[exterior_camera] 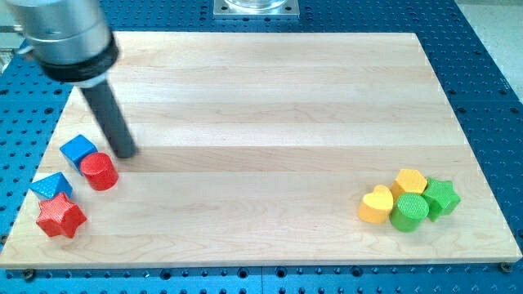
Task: Push the red star right to the red circle
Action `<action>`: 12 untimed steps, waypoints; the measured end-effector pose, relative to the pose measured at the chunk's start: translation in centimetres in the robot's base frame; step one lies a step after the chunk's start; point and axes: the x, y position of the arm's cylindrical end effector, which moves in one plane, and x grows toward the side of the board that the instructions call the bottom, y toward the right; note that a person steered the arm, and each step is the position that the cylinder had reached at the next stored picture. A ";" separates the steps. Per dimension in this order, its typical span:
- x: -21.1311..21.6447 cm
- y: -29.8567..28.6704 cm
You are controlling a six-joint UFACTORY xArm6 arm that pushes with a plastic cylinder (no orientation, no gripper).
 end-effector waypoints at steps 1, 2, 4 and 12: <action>-1.0 6.6; -3.5 9.7; 9.3 3.9; 9.0 -2.3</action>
